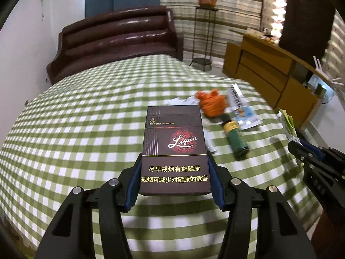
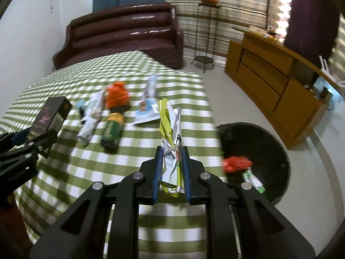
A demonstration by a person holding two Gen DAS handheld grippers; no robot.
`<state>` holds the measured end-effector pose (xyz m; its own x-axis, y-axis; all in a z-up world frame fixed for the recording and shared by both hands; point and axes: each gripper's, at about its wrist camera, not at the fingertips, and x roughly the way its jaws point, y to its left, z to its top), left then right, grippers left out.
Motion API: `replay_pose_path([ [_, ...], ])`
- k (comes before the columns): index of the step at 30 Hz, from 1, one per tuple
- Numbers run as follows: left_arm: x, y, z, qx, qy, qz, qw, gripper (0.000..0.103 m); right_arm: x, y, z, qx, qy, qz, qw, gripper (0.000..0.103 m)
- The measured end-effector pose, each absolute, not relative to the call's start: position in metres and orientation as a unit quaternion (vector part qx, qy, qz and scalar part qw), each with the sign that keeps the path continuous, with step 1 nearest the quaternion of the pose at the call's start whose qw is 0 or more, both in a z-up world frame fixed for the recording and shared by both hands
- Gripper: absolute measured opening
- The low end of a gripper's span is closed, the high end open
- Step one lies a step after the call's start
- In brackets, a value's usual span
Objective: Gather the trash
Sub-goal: 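Carry the box and wrapper over the black bin and open both grippers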
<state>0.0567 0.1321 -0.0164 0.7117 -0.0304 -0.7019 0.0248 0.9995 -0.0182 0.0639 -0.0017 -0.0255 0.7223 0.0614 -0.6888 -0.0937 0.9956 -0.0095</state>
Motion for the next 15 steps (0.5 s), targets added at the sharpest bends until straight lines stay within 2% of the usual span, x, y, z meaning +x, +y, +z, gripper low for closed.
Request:
replay_pose_path([
  [15, 0.073, 0.029, -0.007, 0.026, 0.352, -0.099, 0.930, 0.054, 0.059, -0.097, -0.022, 0.016, 0.350, -0.046, 0.936, 0.017],
])
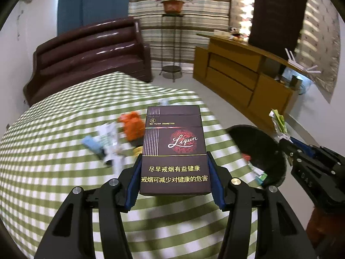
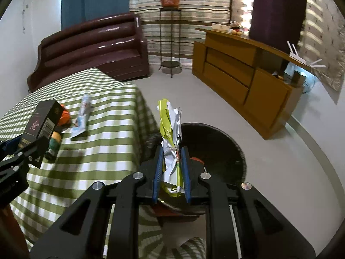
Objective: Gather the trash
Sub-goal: 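Carry the box and wrapper over the black bin and open both grippers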
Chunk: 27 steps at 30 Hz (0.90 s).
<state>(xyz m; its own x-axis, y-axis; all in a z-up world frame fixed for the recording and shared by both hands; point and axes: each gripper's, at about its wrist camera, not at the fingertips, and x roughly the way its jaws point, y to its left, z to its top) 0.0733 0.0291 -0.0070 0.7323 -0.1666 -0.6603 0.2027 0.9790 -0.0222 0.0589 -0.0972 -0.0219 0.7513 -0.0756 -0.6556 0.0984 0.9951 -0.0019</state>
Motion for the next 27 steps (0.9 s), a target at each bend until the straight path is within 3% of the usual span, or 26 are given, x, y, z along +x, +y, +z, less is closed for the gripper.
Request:
replay_pose_path([
  [27, 0.108, -0.074, -0.028, 0.078, 0.360, -0.147, 0.918, 0.054, 0.068, -0.166, -0.034, 0.063, 0.352, -0.087, 0.930, 0.017],
])
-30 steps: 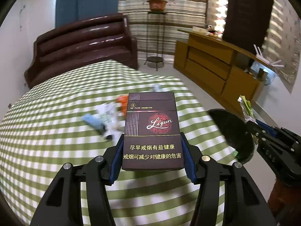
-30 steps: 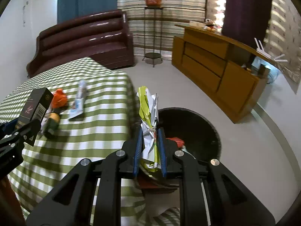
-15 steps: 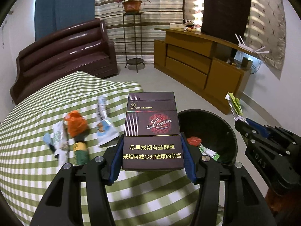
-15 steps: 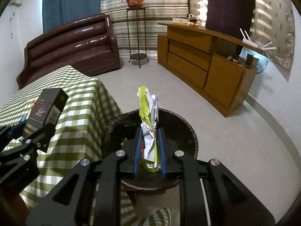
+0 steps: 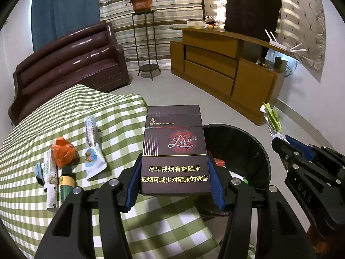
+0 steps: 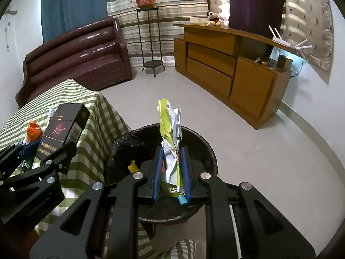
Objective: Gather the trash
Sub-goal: 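Carry the box and wrapper over the black bin and open both grippers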
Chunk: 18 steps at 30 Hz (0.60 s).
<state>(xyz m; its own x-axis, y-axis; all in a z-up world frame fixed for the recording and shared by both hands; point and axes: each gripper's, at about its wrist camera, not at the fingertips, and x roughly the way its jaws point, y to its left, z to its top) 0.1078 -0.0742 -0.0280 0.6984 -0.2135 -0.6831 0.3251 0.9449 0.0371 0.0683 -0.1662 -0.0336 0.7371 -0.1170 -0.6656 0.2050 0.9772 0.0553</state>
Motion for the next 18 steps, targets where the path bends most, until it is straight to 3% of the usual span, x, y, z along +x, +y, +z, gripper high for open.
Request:
replay_pose_path([
  [18, 0.121, -0.092, -0.039, 0.089, 0.370, -0.148, 0.913, 0.054, 0.078, -0.181, -0.049, 0.078, 0.364, -0.092, 0.924, 0.017],
])
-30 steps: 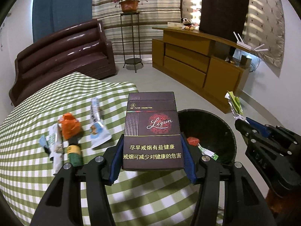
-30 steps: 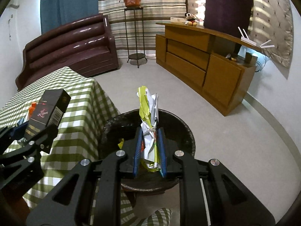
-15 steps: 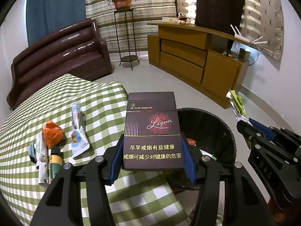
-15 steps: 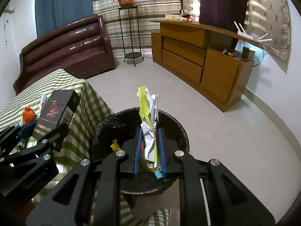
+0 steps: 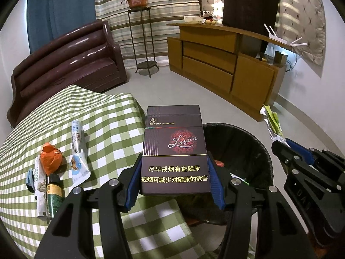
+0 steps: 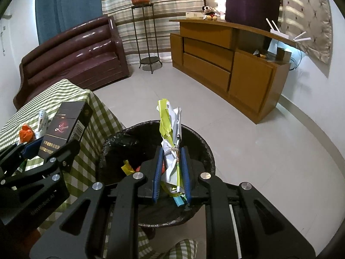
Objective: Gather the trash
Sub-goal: 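Carry the box and wrapper over the black bin and open both grippers, then move the left gripper to the blue toothpaste tube and grasp it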
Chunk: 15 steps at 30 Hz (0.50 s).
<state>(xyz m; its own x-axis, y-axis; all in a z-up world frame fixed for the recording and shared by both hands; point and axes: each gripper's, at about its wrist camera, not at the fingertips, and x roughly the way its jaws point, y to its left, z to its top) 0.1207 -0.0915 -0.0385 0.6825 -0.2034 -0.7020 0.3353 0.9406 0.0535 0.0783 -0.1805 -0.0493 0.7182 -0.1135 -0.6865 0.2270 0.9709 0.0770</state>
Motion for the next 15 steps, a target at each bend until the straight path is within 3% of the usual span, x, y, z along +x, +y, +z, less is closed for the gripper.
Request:
replay_pose_path([
  [4, 0.1237, -0.0944, -0.0415, 0.090, 0.377, -0.147, 0.910, 0.055, 0.0840, -0.1835, -0.0565, 0.084, 0.372, -0.090, 0.920, 0.019],
  [8, 0.1255, -0.0941, -0.0413, 0.084, 0.379, -0.140, 0.911, 0.065, 0.0859, -0.1855, -0.0598, 0.086, 0.377, -0.090, 0.918, 0.031],
  [15, 0.1240, -0.0919, -0.0398, 0.078, 0.383, -0.139, 0.910, 0.067, 0.0845, -0.1876, -0.0570, 0.090, 0.373, -0.096, 0.919, 0.040],
])
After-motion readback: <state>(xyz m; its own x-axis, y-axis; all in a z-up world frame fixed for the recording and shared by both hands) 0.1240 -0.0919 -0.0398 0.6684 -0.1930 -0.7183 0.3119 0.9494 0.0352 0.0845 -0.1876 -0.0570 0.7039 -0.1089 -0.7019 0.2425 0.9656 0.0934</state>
